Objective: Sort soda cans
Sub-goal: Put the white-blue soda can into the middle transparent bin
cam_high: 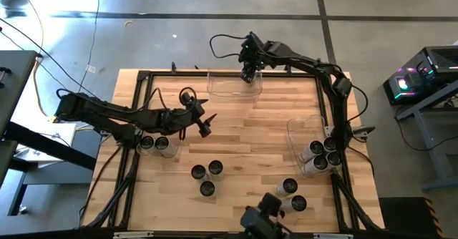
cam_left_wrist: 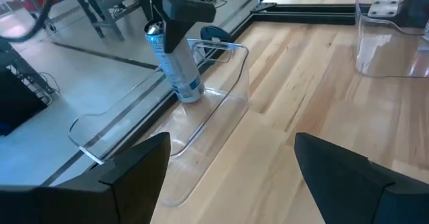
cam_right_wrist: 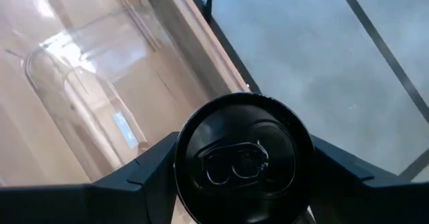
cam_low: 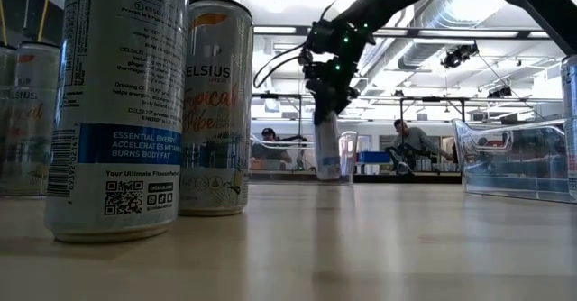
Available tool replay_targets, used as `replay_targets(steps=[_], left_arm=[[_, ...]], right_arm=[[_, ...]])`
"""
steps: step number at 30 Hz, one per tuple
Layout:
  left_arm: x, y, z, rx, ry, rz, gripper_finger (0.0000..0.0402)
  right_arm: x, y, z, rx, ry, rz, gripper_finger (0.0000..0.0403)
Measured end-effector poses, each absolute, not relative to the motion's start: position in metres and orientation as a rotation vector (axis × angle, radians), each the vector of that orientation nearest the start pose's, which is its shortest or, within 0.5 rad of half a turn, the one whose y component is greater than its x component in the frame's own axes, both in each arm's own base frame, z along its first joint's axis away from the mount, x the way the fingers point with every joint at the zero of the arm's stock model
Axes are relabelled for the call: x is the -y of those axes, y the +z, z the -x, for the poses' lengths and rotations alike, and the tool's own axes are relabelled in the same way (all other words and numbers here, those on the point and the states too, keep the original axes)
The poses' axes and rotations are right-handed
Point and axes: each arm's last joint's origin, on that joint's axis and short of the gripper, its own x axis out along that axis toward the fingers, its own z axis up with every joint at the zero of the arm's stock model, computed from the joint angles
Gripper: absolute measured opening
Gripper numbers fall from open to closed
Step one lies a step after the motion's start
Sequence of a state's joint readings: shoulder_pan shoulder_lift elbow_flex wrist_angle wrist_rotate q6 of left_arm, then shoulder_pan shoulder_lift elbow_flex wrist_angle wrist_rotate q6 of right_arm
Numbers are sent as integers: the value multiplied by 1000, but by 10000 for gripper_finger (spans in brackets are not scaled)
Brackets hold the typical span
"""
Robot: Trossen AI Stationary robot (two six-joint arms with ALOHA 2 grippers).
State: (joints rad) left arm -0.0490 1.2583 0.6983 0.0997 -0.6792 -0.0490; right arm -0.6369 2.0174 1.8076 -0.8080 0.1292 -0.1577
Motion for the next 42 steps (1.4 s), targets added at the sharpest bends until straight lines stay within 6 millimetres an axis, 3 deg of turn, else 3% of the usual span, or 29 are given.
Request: replay_targets(steps=[5, 9, 15, 19, 23, 27, 29, 32, 35, 38, 42], left_arm=[[-5, 235, -260, -426, 629, -120, 314], [-4, 235, -260, -426, 622, -121, 314], [-1, 235, -260, -424, 611, -122, 314], [3, 235, -260, -421, 597, -125, 314], [10, 235, -259, -419, 597, -140, 314], [19, 235, -257, -415, 618, -166, 314], [24, 235, -256, -417, 617, -179, 314], [32, 234, -255, -420, 594, -192, 314], [39, 234, -254, -417, 567, -197, 314], [44, 234, -253, -414, 551, -197, 314], [45, 234, -253, -407, 551, -173, 314]], right_arm=[[262, 265, -347, -1086, -610, -132, 293], [260, 274, -343, -1102, -613, -130, 308], [252, 315, -335, -1064, -625, -107, 312], [233, 351, -324, -1032, -604, -91, 313], [189, 382, -314, -1004, -395, -49, 313], [125, 408, -307, -886, -119, 28, 314], [90, 411, -302, -822, -47, 52, 314], [40, 397, -290, -796, 18, 37, 314], [-4, 379, -271, -851, 5, -111, 314], [-38, 368, -249, -978, -17, -339, 314], [-74, 353, -229, -1175, -176, -590, 314]])
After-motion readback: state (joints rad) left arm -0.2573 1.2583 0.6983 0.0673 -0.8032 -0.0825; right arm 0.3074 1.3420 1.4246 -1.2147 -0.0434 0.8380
